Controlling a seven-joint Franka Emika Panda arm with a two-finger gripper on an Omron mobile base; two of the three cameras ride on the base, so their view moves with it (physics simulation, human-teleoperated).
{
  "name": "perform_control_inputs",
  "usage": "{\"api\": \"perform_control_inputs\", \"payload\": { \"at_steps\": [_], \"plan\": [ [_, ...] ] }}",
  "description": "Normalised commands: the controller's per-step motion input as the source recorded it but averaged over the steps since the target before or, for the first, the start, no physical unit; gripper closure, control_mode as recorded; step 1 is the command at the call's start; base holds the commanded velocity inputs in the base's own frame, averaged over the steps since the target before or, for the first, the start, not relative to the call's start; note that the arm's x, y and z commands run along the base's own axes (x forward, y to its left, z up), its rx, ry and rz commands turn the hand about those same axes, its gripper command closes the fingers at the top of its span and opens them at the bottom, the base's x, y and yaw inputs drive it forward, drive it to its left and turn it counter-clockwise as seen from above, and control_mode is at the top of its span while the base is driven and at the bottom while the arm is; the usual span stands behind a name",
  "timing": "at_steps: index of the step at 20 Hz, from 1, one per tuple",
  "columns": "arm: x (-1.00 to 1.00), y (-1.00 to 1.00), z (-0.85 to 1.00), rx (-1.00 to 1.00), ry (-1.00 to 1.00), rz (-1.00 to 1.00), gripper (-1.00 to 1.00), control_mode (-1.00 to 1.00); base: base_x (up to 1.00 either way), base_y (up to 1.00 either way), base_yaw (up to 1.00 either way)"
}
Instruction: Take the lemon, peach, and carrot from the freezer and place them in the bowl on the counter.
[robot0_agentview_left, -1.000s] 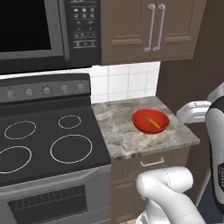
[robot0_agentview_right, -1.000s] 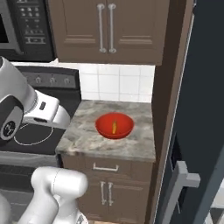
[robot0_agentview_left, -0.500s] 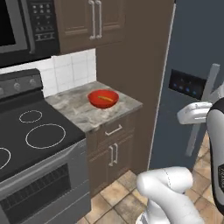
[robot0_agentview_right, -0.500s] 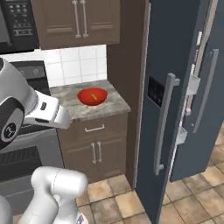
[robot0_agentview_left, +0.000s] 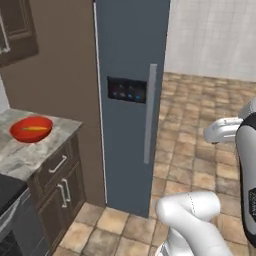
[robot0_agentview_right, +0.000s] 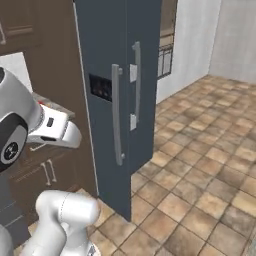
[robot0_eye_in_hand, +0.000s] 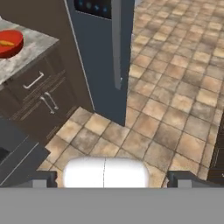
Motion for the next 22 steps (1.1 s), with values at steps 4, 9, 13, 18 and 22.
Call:
{"api": "perform_control_inputs", "payload": {
  "at_steps": [4, 9, 13, 18, 22],
  "plan": [
    [0.0, 0.0, 0.0, 0.0, 0.0, 0.0, -1.0, 1.0, -0.01, -0.09, -0.81],
    [0.0, 0.0, 0.0, 0.0, 0.0, 0.0, -1.0, 1.0, -0.02, -0.17, -0.77],
    [0.0, 0.0, 0.0, 0.0, 0.0, 0.0, -1.0, 1.0, 0.02, -0.42, -0.56],
    [0.0, 0.0, 0.0, 0.0, 0.0, 0.0, -1.0, 1.0, 0.76, -0.23, 0.07],
    [0.0, 0.0, 0.0, 0.0, 0.0, 0.0, -1.0, 1.0, 1.0, -0.16, 0.17]
  ]
}}
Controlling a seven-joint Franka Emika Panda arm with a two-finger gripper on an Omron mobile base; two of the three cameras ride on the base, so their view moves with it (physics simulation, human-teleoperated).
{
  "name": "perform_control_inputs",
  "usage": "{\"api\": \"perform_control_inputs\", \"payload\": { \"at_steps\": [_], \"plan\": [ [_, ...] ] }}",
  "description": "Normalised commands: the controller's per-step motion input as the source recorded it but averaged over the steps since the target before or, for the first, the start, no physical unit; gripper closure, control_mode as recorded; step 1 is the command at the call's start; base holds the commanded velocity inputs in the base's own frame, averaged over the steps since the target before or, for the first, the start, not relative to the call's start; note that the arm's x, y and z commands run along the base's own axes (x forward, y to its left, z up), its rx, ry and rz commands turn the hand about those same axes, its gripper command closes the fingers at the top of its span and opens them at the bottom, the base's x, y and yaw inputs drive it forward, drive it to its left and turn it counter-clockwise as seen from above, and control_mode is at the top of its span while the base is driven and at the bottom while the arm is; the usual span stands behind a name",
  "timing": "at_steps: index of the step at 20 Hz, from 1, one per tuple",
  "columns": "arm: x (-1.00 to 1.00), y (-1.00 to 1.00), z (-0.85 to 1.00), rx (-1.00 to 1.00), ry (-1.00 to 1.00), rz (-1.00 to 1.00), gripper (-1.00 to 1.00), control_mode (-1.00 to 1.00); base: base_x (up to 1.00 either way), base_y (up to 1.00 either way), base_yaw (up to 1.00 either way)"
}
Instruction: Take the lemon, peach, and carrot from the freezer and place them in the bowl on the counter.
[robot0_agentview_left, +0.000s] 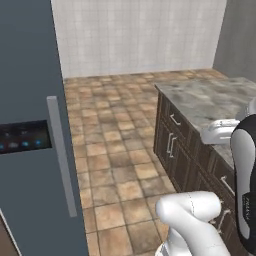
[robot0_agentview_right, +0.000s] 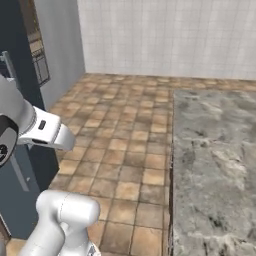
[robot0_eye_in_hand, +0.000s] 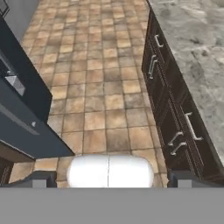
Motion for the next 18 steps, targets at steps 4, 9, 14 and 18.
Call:
{"api": "perform_control_inputs", "payload": {
  "at_steps": [4, 9, 14, 18],
  "plan": [
    [0.0, 0.0, 0.0, 0.0, 0.0, 0.0, -1.0, 1.0, 1.0, -0.22, 0.14],
    [0.0, 0.0, 0.0, 0.0, 0.0, 0.0, -1.0, 1.0, 1.0, -0.27, 0.24],
    [0.0, 0.0, 0.0, 0.0, 0.0, 0.0, -1.0, 1.0, 1.0, -0.39, 0.53],
    [0.0, 0.0, 0.0, 0.0, 0.0, 0.0, -1.0, 1.0, 1.0, -0.44, 0.55]
  ]
}}
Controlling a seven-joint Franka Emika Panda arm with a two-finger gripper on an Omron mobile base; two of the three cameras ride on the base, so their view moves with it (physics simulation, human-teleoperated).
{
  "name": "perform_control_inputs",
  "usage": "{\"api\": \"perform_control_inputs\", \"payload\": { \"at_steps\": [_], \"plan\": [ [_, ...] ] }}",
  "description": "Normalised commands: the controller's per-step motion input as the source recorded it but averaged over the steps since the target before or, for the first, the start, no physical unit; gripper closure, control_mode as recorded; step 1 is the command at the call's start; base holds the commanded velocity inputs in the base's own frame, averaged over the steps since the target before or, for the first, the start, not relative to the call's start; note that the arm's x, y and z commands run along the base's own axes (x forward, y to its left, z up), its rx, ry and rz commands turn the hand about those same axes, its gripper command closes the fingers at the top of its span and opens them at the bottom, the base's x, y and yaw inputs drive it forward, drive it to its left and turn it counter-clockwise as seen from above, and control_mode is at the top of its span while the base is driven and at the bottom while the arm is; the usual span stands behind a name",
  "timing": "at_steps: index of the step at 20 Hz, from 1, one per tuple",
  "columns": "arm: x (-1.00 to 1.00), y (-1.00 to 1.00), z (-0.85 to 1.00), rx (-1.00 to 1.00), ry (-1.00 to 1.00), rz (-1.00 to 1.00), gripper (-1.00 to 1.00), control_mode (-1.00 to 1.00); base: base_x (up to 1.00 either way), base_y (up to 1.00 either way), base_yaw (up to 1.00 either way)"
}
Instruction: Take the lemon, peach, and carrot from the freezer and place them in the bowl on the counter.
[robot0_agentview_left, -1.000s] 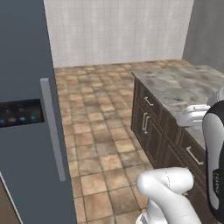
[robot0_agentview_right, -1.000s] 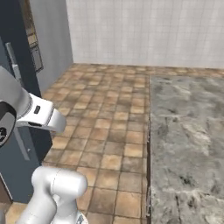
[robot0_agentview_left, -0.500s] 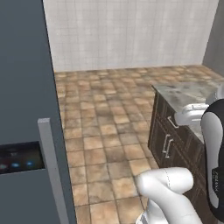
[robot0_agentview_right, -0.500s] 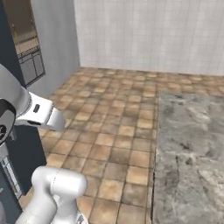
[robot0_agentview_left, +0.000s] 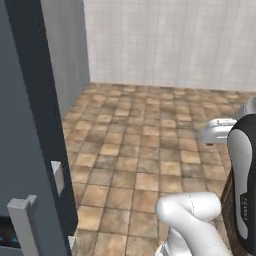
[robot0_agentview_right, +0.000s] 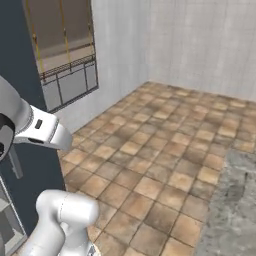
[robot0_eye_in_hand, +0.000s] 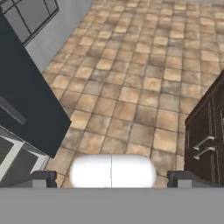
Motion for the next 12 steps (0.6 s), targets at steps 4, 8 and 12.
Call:
{"api": "perform_control_inputs", "payload": {
  "at_steps": [4, 8, 12],
  "plan": [
    [0.0, 0.0, 0.0, 0.0, 0.0, 0.0, -1.0, 1.0, 1.0, -0.23, 0.73],
    [0.0, 0.0, 0.0, 0.0, 0.0, 0.0, -1.0, 1.0, 0.96, -0.14, 0.81],
    [0.0, 0.0, 0.0, 0.0, 0.0, 0.0, -1.0, 1.0, 0.91, -0.15, 0.83]
  ]
}}
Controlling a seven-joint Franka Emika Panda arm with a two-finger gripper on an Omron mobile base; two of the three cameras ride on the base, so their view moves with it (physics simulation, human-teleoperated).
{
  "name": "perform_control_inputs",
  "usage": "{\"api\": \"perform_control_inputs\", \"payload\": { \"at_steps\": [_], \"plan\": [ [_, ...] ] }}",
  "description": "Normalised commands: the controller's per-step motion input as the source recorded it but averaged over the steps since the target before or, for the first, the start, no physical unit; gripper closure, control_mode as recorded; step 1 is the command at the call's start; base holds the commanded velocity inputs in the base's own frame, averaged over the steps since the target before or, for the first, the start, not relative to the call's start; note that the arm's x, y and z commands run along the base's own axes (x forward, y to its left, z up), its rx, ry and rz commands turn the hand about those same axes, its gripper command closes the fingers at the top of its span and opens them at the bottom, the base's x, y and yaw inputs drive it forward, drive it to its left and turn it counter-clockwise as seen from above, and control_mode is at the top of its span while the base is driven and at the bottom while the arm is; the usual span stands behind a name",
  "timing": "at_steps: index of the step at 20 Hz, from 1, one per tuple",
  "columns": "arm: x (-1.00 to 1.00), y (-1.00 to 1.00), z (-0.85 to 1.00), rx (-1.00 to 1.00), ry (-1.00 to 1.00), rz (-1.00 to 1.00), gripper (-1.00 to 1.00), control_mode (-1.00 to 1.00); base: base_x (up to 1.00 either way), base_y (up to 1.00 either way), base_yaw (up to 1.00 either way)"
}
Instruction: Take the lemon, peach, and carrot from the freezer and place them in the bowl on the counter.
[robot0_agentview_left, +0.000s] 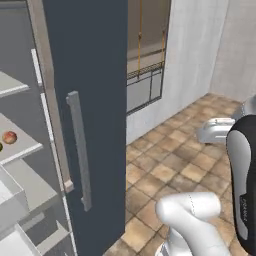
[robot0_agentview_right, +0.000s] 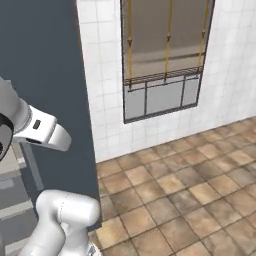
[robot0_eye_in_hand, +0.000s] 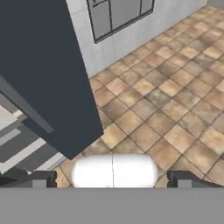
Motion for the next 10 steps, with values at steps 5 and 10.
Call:
{"api": "perform_control_inputs", "payload": {
  "at_steps": [5, 10],
  "plan": [
    [0.0, 0.0, 0.0, 0.0, 0.0, 0.0, -1.0, 1.0, 0.91, -0.14, 0.83],
    [0.0, 0.0, 0.0, 0.0, 0.0, 0.0, -1.0, 1.0, 0.98, -0.05, 0.76]
  ]
}}
